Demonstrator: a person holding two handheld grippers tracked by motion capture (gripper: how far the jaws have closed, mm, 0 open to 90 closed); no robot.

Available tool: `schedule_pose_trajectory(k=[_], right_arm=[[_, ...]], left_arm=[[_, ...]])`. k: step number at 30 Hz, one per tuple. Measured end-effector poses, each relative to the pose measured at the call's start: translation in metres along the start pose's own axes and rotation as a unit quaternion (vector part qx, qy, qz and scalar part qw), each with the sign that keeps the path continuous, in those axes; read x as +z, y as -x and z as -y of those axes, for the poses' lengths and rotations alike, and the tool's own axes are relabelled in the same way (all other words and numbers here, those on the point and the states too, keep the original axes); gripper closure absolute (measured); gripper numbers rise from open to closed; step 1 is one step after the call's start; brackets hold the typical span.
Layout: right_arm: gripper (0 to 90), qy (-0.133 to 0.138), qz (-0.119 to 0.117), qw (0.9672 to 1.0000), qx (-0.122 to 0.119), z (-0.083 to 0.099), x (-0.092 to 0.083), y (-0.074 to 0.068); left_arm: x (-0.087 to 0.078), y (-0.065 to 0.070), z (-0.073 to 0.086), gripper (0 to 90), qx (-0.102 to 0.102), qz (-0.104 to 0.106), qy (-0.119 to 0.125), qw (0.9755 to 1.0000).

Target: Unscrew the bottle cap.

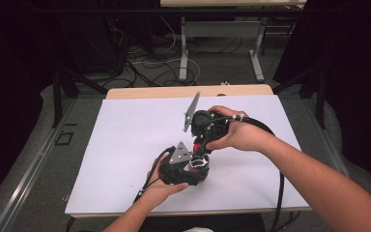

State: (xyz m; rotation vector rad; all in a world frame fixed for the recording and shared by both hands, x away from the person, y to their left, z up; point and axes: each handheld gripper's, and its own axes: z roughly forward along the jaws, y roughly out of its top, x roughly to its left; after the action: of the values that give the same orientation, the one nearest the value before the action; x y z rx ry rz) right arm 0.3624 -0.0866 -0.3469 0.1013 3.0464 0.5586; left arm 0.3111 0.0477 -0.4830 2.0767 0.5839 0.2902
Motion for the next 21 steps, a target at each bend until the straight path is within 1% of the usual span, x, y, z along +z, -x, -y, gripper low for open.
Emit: schedule_pose_trajectory(k=[1,3,4,5,6,8,9,10,11,12,13,14,15,16,17,18,19,20,21], right_arm=[[61.4,-0.001,-0.001,1.0,-0.004,0.0,0.0,0.0],[61.3,-0.004,-0.003,0.9997,-0.025,0.0,0.0,-0.001],[61.3,-0.006,-0.006,0.9997,-0.024,-0.001,0.0,0.0],[60.9,-0.006,-0.006,0.9999,-0.014,0.0,0.001,0.0],[59.8,-0.005,-0.004,1.0,-0.005,0.0,0.002,0.001],[45.5,0.007,0.002,0.9997,0.023,0.001,0.002,0.0],[44.1,0.007,0.008,0.9993,0.035,0.001,0.001,-0.002],[44.1,0.012,0.015,0.9989,0.043,0.001,0.0,-0.003],[43.8,0.016,0.017,0.9979,0.06,0.002,-0.001,-0.004],[43.4,0.022,0.016,0.9961,0.084,0.003,-0.002,-0.005],[44.6,0.023,0.023,0.9942,0.103,0.004,-0.003,-0.005],[47.0,0.027,0.025,0.9915,0.125,0.005,-0.002,-0.007],[48.1,0.026,0.025,0.9892,0.142,0.005,-0.002,-0.008],[49.1,0.027,0.034,0.9873,0.153,0.006,-0.001,-0.009],[51.7,0.028,0.037,0.9857,0.162,0.006,0.0,-0.01],[52.1,0.033,0.039,0.9847,0.167,0.005,0.0,-0.011],[53.2,0.031,0.044,0.9835,0.173,0.004,0.001,-0.012],[54.2,0.031,0.053,0.9843,0.165,0.003,0.001,-0.013],[55.6,0.029,0.054,0.9837,0.169,0.002,0.002,-0.014]], left_arm=[[0.0,0.0,0.0,30.2,0.001,0.002,-0.001,1.0],[0.0,0.0,0.0,30.2,0.004,0.002,-0.002,1.0],[0.001,0.001,0.0,30.2,-0.001,0.001,-0.001,1.0],[0.001,0.0,0.0,30.2,0.002,-0.002,0.002,1.0],[0.001,0.0,0.001,30.2,-0.002,-0.003,0.0,1.0],[0.0,-0.002,0.001,30.2,-0.003,-0.001,-0.004,1.0],[0.0,-0.003,0.001,30.2,-0.004,-0.005,-0.002,1.0],[0.0,-0.003,0.001,30.2,-0.006,-0.008,0.001,1.0],[0.0,-0.003,0.001,30.2,-0.007,-0.011,0.003,0.9999],[-0.001,-0.004,0.001,30.2,-0.008,-0.008,-0.001,0.9999],[-0.001,-0.004,0.001,30.2,-0.01,-0.008,0.002,0.9999],[-0.001,-0.004,0.001,30.2,-0.01,-0.009,0.001,0.9999],[-0.001,-0.004,0.001,30.2,-0.01,-0.011,0.001,0.9999],[-0.001,-0.004,0.001,30.2,-0.01,-0.011,-0.001,0.9999],[-0.001,-0.004,0.0,30.2,-0.011,-0.009,-0.001,0.9999],[-0.001,-0.004,0.0,30.2,-0.009,-0.009,-0.001,0.9999],[-0.001,-0.004,0.0,30.2,-0.011,-0.008,-0.001,0.9999],[-0.001,-0.003,0.0,30.2,-0.01,-0.008,-0.001,0.9999],[-0.001,-0.003,0.0,30.2,-0.01,-0.008,-0.001,0.9999]])
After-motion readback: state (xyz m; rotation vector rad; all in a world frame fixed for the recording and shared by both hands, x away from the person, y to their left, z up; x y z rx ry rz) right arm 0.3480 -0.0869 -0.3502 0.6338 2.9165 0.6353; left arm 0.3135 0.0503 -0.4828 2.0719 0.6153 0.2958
